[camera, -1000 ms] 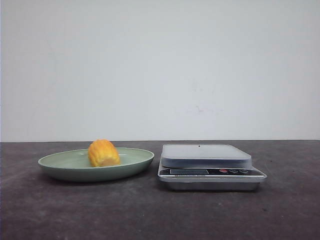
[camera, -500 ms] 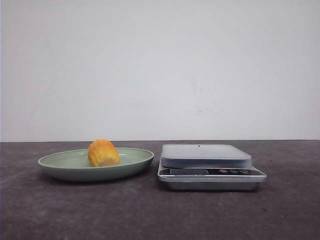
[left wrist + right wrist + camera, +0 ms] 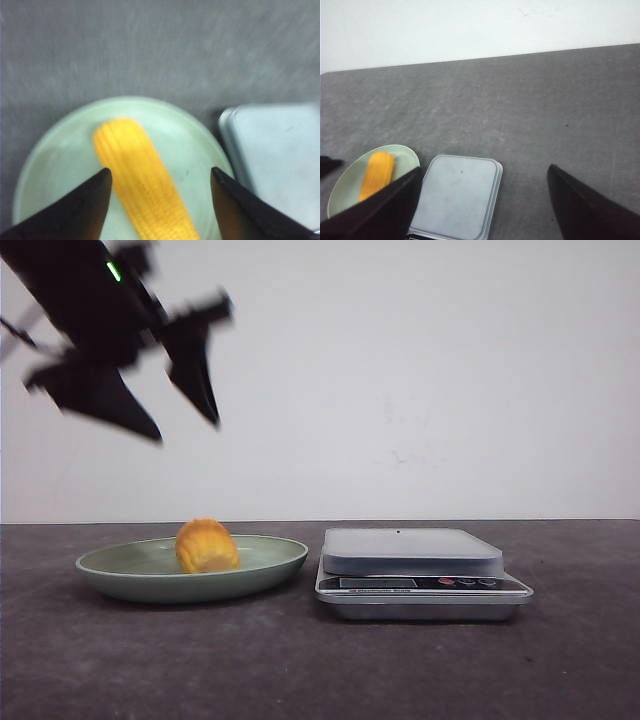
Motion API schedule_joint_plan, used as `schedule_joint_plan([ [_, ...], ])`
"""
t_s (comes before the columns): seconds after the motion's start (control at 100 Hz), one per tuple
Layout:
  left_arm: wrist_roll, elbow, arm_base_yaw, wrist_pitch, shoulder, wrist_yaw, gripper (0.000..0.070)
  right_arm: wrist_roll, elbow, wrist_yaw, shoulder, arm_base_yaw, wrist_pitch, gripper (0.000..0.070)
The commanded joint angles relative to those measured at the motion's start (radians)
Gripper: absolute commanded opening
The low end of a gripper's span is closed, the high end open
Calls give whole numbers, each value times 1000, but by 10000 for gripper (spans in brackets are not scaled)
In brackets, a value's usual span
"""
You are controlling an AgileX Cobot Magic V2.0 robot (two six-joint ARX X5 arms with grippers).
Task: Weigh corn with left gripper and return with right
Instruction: 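Lower the left gripper onto the yellow corn cob on the plate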
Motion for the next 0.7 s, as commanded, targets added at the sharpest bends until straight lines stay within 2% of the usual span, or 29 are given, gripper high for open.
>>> schedule_joint_plan([
  [0.0, -31, 12, -14, 29, 65, -21, 401, -18, 21, 0, 4, 5, 0, 502],
  [0.34, -90, 12, -36, 51, 228, -22, 400, -38, 21, 0, 4, 4, -17, 505],
  [0.46, -102, 12, -40, 60, 239, -22, 379, -41, 21, 1, 4, 4, -20, 505],
  [0.5, -104, 12, -40, 62, 239, -22, 330, -42, 21, 3, 4, 4, -21, 505],
  [0.57, -103, 12, -43, 64, 239, -22, 181, -42, 21, 4, 4, 4, -23, 505],
  [0.69, -99, 12, -45, 62, 240, -21, 40, -42, 21, 4, 4, 4, -24, 505],
])
